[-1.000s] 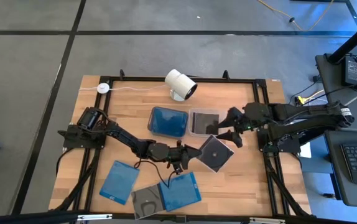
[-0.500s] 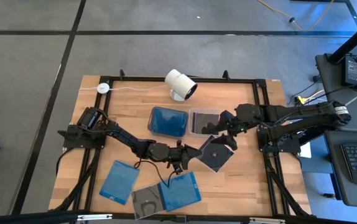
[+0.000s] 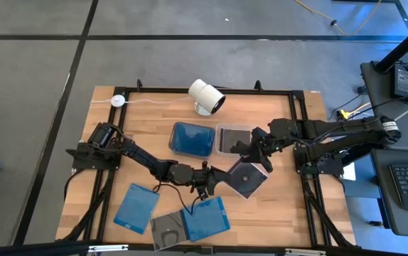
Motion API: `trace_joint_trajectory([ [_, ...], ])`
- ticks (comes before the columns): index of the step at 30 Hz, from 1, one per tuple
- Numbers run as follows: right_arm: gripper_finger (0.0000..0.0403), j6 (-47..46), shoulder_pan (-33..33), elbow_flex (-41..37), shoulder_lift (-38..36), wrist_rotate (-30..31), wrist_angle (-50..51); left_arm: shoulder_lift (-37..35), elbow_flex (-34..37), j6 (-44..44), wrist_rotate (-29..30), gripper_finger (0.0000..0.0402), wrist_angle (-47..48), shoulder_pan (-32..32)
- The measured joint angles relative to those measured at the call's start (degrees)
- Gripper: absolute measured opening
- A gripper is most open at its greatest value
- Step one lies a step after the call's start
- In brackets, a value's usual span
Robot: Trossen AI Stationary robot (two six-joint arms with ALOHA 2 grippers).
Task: Pick & place jewel cases by type
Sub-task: Put the right black cd case into the transparent bin
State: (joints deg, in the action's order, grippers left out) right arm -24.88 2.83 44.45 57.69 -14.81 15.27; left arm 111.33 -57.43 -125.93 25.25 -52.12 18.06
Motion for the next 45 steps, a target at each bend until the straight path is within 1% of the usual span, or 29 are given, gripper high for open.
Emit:
trace_joint_trajectory([
  [6, 0.0082, 0.1, 0.0, 0.0, 0.0, 0.0, 0.4, 0.0, 0.0, 0.0, -0.4, 0.0042, 0.0, 0.0],
  [10, 0.0059, -0.1, 0.0, 0.0, 0.0, -0.4, 0.5, 0.0, 0.0, 0.0, -0.4, 0.0043, 0.1, 0.1],
  [13, 0.005, -0.4, 0.0, 0.0, 0.0, -1.0, 0.4, 0.0, 0.0, 0.1, -1.0, 0.0044, 0.1, 0.3],
  [19, 0.0046, -0.3, 0.1, 0.0, 0.0, -1.4, 0.3, 0.0, 0.0, 1.2, -0.9, 0.0058, 0.2, 0.6],
  [27, 0.0043, 0.0, 0.1, 0.0, 0.0, -2.0, 0.5, 0.0, 0.0, 9.2, -1.5, 0.012, 0.9, 0.4],
  [31, 0.0043, 1.2, 0.1, 0.0, 0.0, -1.8, 0.6, 0.0, 0.0, 12.5, -0.6, 0.0139, 0.8, 0.1],
  [34, 0.0043, 1.8, 0.1, 0.0, 0.0, -0.8, 1.1, 0.0, 0.0, 14.2, 1.8, 0.0143, 0.8, 0.0],
  [37, 0.0043, 3.0, 0.0, 0.0, -0.2, -0.3, 2.4, -0.3, 0.4, 17.7, 3.7, 0.0141, 0.9, -0.6],
  [41, 0.0043, 3.0, 0.0, 0.0, -0.2, 0.2, 3.9, -3.5, 3.5, 24.0, 3.6, 0.0139, 1.3, -2.2],
  [45, 0.0043, 3.2, 0.0, 0.0, -0.3, 0.5, 4.5, -8.0, 7.9, 28.4, 4.8, 0.0141, 1.4, -3.5],
])
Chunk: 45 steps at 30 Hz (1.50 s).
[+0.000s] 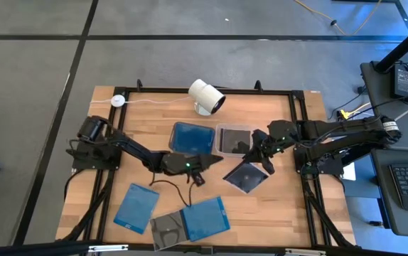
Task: Pick & place jewel cases by type
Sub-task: Put the right black cd case into the transparent bin
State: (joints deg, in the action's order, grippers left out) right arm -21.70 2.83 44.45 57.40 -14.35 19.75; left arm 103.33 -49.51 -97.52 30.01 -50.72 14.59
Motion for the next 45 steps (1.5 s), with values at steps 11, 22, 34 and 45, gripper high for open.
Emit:
trace_joint_trajectory([
  [11, 0.0043, 12.4, -5.6, 13.9, 0.2, 12.3, 13.0, -11.2, 7.3, 40.1, 1.0, 0.0139, 6.3, -0.5],
  [22, 0.0045, 26.4, -16.5, 28.2, 12.2, 11.1, 27.3, -14.7, 7.3, 73.9, -5.0, 0.014, 29.2, -0.5],
  [34, 0.0049, 35.9, -24.5, 38.1, 32.0, -3.8, 36.1, -14.7, 7.3, 90.2, -13.9, 0.0137, 38.9, -0.1],
  [45, 0.0051, 38.7, -25.1, 40.1, 40.5, -6.9, 39.6, -14.7, 7.3, 92.3, -19.7, 0.0137, 39.2, 0.0],
])
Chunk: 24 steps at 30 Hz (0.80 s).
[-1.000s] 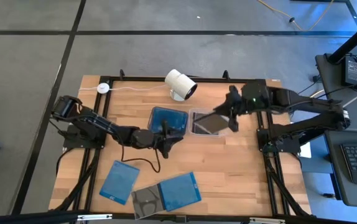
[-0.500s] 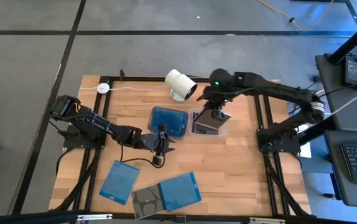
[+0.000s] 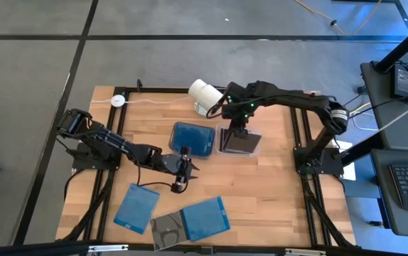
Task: Pick & place jewel cases by type
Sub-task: Put the right black cd case into the transparent bin
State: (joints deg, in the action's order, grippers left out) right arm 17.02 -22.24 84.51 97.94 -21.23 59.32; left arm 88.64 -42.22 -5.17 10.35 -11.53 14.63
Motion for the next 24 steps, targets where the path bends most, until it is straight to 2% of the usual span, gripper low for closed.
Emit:
trace_joint_trajectory([
  [18, 0.0054, 1.4, 0.0, -0.3, 4.6, 0.4, -2.7, 0.0, 0.0, 0.0, 0.2, 0.0136, -0.2, -0.1],
  [24, 0.0102, 2.6, 0.0, -0.2, 4.6, 1.0, -3.1, 0.0, 0.0, 0.0, 0.2, 0.0136, -0.3, -0.1],
])
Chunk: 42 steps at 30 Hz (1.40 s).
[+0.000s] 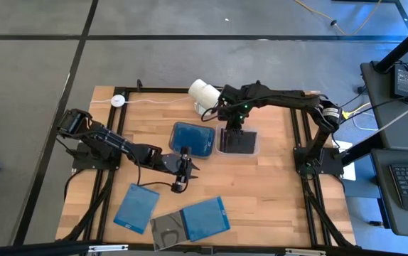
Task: Pick & place jewel cases by type
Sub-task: Put the right black cd case into the transparent bin, then put the right blue cd case into the black bin
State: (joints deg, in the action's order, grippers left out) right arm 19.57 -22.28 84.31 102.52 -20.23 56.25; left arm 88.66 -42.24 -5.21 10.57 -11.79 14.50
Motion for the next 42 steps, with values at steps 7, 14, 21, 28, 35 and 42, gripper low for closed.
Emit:
trace_joint_trajectory([
  [7, 0.0152, -3.5, 0.0, 0.0, -0.2, 10.3, 0.6, -0.2, 0.0, -1.0, 0.0, 0.0136, 1.2, 0.0],
  [14, 0.0157, -10.1, 2.6, -0.4, -3.0, 11.1, -2.3, -5.1, 0.0, 1.4, -0.3, 0.0136, 5.9, 2.2],
  [21, 0.0158, -5.4, 13.8, -1.0, -3.6, 12.0, -11.8, -7.3, 0.0, 1.9, -0.9, 0.0136, 6.1, 6.2],
  [28, 0.0158, -4.2, 26.3, -5.2, -3.6, 5.0, -23.6, -7.3, 0.0, 4.5, -3.3, 0.0136, 7.0, 8.1],
  [35, 0.0158, -5.8, 34.6, -17.4, -3.6, 4.0, -42.1, -7.3, 0.0, 5.8, -5.4, 0.0137, 6.9, 8.7],
  [42, 0.0158, -6.1, 41.1, -27.5, -3.2, 4.7, -56.8, -7.3, 0.0, 6.0, -7.2, 0.0137, 6.9, 8.7],
])
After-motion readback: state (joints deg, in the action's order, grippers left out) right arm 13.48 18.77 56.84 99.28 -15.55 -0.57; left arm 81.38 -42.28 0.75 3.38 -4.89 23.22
